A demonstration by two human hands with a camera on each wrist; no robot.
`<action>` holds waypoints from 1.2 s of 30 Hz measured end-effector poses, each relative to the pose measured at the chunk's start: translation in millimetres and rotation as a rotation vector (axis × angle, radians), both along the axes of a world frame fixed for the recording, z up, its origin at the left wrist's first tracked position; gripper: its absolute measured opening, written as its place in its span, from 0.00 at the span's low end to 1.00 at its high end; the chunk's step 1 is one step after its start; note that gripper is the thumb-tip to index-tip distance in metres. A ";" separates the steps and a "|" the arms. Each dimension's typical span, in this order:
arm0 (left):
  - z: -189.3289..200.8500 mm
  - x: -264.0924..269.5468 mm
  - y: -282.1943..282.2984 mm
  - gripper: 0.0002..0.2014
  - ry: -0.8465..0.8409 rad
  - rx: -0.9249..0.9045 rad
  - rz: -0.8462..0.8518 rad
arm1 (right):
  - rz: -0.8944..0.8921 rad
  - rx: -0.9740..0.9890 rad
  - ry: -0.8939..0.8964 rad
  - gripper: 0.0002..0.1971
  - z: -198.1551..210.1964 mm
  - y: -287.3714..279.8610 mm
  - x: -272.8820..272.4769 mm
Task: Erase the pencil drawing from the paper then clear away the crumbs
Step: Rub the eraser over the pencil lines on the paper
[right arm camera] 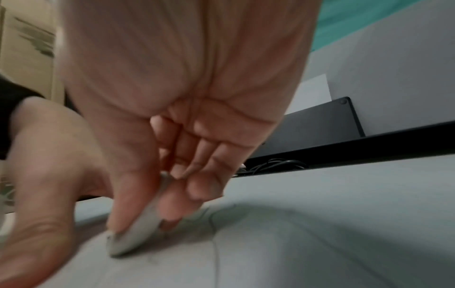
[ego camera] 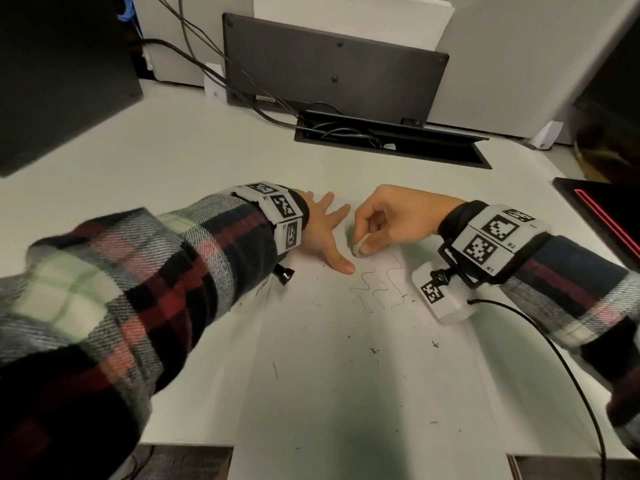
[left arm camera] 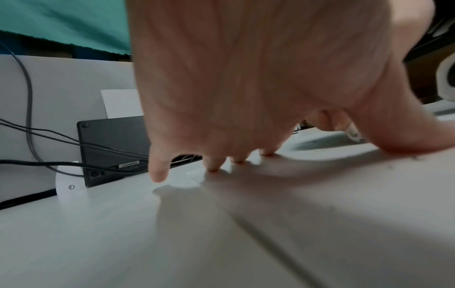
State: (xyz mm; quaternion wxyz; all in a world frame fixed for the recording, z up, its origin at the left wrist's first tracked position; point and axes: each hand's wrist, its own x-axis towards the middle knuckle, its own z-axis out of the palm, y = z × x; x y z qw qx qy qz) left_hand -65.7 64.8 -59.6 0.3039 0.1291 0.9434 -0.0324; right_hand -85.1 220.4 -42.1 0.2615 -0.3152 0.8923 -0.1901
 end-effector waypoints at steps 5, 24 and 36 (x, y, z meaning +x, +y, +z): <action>-1.2 -1.6 -0.5 0.56 -0.007 0.003 -0.006 | -0.016 0.035 0.254 0.04 -3.1 -5.2 -13.9; -2.4 -1.7 -4.4 0.61 0.003 0.022 0.007 | -0.023 -0.031 0.036 0.03 -0.9 -5.5 -5.6; -0.8 -1.2 -4.1 0.61 -0.009 0.037 0.010 | 0.035 0.002 -0.003 0.03 -0.6 -11.1 3.6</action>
